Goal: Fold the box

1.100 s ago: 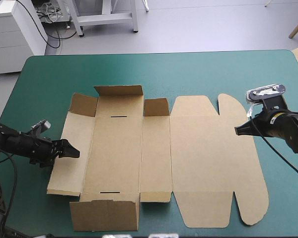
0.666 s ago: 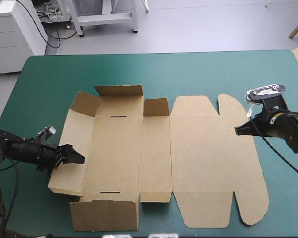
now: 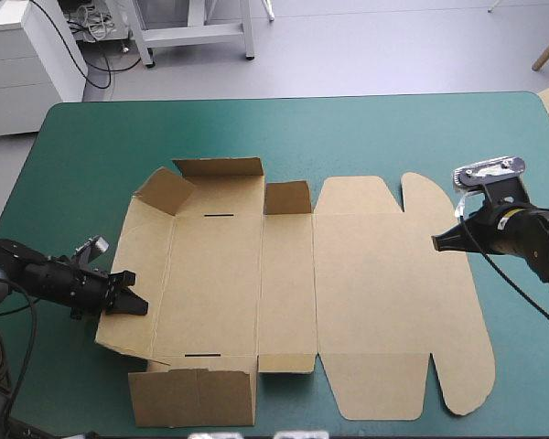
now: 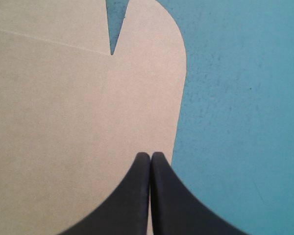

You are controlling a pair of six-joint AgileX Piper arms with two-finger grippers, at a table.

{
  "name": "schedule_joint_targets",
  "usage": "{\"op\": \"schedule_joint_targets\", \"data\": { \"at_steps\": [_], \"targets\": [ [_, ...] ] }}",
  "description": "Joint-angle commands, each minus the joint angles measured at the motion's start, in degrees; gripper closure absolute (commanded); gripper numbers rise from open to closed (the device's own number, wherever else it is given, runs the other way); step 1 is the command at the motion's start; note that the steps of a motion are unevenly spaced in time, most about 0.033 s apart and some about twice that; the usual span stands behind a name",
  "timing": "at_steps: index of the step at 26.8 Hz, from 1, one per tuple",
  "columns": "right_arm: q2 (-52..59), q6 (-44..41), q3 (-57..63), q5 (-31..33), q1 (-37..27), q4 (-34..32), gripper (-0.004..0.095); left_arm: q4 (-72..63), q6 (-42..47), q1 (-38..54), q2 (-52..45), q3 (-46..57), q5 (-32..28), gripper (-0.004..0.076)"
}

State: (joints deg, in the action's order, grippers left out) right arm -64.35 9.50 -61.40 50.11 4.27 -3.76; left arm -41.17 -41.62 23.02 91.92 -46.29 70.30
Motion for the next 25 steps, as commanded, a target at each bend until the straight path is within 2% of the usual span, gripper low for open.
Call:
{"op": "schedule_joint_targets", "data": {
  "at_steps": [1, 7, 10, 12, 21, 25],
  "targets": [
    [1.3, 0.4, -1.3, -2.8, -0.5, -0.4, 0.0929, 1.5, 0.4, -0.3, -1.2, -2.3, 0.3, 0.0731],
    [1.8, 0.4, -1.5, -3.5, -0.5, -0.9, 0.0929, 1.8, 0.2, -1.2, -2.2, -7.8, -0.7, 0.0731],
    [4.2, 0.4, -1.5, -4.3, -0.5, -0.9, 0.0929, -0.8, 0.2, -3.4, -3.0, -17.0, 3.2, 0.0731],
    [5.7, 0.4, -1.5, -4.6, -0.5, -0.9, 0.0929, 0.2, 0.5, -5.5, -3.0, -21.6, 3.2, 0.0731],
    [13.1, 0.1, -1.5, -5.2, -0.5, -0.9, 0.0929, 11.4, 1.5, -21.0, -2.9, -38.9, 0.3, 0.0731],
    [15.1, -1.2, -1.5, -5.4, -0.5, -0.9, 0.0929, 20.7, 2.3, -30.4, -2.9, -45.4, -1.5, 0.0731]
  ]
}}
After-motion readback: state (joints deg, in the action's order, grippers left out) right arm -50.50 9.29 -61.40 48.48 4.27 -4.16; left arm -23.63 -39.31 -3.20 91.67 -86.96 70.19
